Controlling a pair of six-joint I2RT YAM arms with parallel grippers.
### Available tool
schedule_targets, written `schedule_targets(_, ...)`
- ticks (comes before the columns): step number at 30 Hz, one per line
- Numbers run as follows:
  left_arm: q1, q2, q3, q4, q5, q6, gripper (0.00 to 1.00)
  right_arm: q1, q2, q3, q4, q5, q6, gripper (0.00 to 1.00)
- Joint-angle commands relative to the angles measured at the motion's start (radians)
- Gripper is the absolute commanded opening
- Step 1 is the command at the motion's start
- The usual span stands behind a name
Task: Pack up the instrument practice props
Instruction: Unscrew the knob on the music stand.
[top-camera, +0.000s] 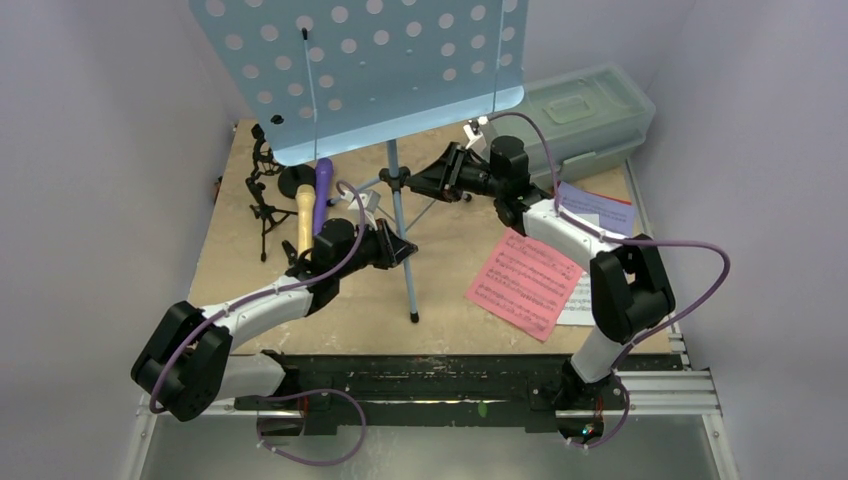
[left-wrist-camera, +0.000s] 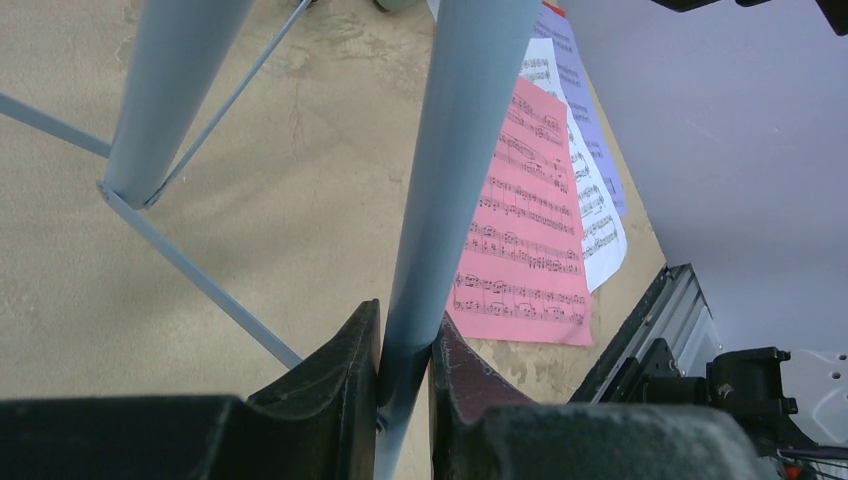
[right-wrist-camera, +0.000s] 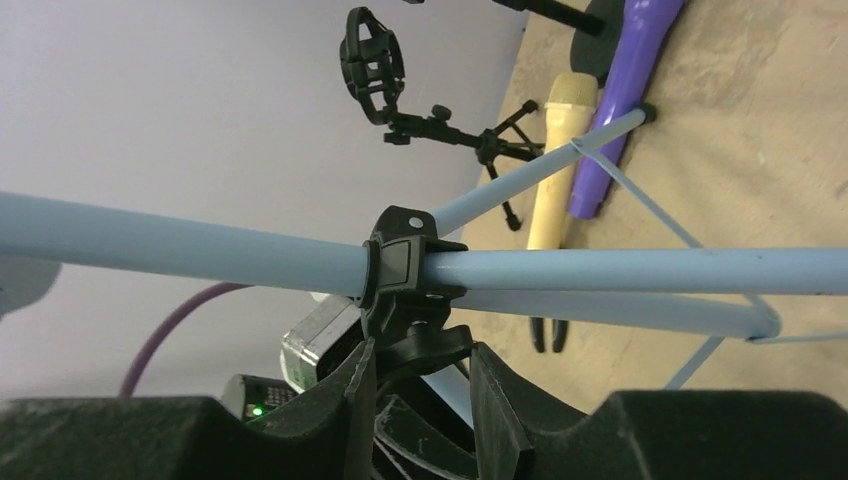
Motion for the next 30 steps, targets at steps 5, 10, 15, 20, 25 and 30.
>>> schedule_targets(5,-0.008,-0.043,0.002,0.032,0.047,-0.152,0.0,0.001,-0.081,0.03,0.052,0.184,-0.505,0.01)
schedule_targets(10,-0.009,-0.04,0.002,0.033,0.048,-0.153,0.0,0.011,-0.106,0.024,0.07,0.177,-0.83,0.01)
schedule_targets(15,-0.008,-0.035,0.004,0.034,0.049,-0.154,0.0,0.055,-0.138,-0.023,0.072,0.25,-1.221,0.0)
schedule_targets(20,-0.008,-0.025,0.011,0.034,0.052,-0.154,0.0,0.082,-0.155,-0.068,0.104,0.306,-1.412,0.06)
schedule_targets(25,-0.009,-0.016,0.015,0.036,0.053,-0.156,0.0,0.095,-0.176,-0.062,0.086,0.394,-1.506,0.38)
schedule_targets(30,-0.009,-0.016,0.018,0.031,0.053,-0.152,0.01,0.078,-0.209,-0.029,-0.041,0.3,-1.417,0.67)
